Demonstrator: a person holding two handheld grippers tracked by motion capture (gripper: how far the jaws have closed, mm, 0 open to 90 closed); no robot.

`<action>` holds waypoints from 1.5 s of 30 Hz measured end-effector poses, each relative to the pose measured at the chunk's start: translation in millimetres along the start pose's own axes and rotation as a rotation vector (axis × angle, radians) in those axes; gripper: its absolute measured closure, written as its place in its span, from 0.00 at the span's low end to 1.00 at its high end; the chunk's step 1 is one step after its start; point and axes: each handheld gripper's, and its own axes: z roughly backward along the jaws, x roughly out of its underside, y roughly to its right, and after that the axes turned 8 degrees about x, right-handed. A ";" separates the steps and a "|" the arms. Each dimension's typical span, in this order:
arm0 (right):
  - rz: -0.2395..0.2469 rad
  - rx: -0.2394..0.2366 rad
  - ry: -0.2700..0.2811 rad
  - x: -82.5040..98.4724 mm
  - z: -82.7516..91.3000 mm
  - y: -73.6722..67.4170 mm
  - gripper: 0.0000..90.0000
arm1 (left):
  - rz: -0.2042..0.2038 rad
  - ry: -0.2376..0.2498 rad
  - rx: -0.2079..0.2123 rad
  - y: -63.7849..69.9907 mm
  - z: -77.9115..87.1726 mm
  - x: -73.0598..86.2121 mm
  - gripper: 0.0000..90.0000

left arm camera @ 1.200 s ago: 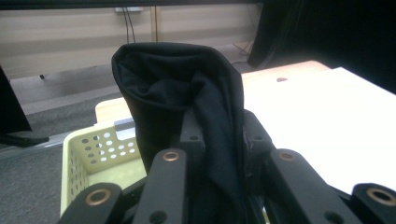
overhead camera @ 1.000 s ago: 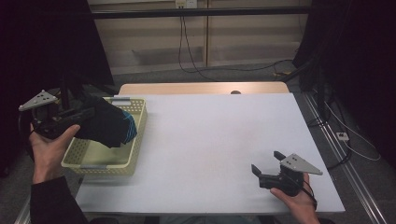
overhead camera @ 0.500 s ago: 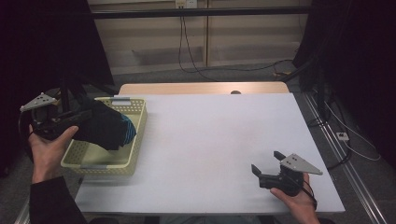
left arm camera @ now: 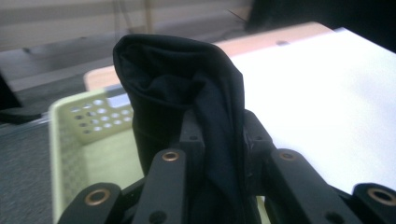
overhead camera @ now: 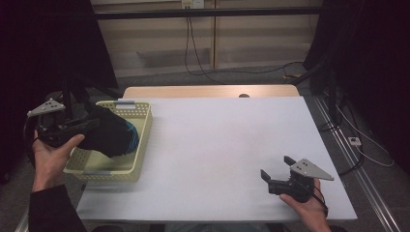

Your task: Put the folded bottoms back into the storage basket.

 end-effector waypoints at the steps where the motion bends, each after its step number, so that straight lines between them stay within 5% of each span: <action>1: -0.001 0.000 -0.001 0.0 0.0 -0.1 0.04 | -0.013 -0.008 0.017 1.7 -0.2 0.3 0.84; 6: 0.003 -0.002 -0.002 0.1 -0.4 -0.4 0.04 | -0.014 0.000 0.073 3.5 -4.5 -1.7 0.83; 13: -0.001 -0.002 -0.004 0.1 -0.6 -0.2 0.04 | -0.019 -0.053 0.074 -2.9 -35.5 -0.6 0.83; 18: -0.002 -0.002 -0.008 0.4 -1.1 0.2 0.04 | -0.038 -0.005 0.164 -4.2 -39.5 -1.8 0.82; 21: -0.002 -0.001 -0.009 0.5 -1.1 0.3 0.04 | -0.039 0.001 0.139 -10.2 -41.6 0.5 0.82; 28: -0.004 0.001 -0.011 0.5 -1.3 0.3 0.04 | 0.079 -0.059 -0.033 -40.6 -43.2 16.6 0.82; 33: -0.003 0.000 -0.011 0.5 -1.3 0.2 0.04 | 0.126 -0.091 -0.088 -50.8 -39.8 23.9 0.81; 45: -0.003 0.001 -0.009 0.4 -1.2 0.3 0.04 | 0.171 -0.153 -0.132 -62.3 -51.1 34.6 0.81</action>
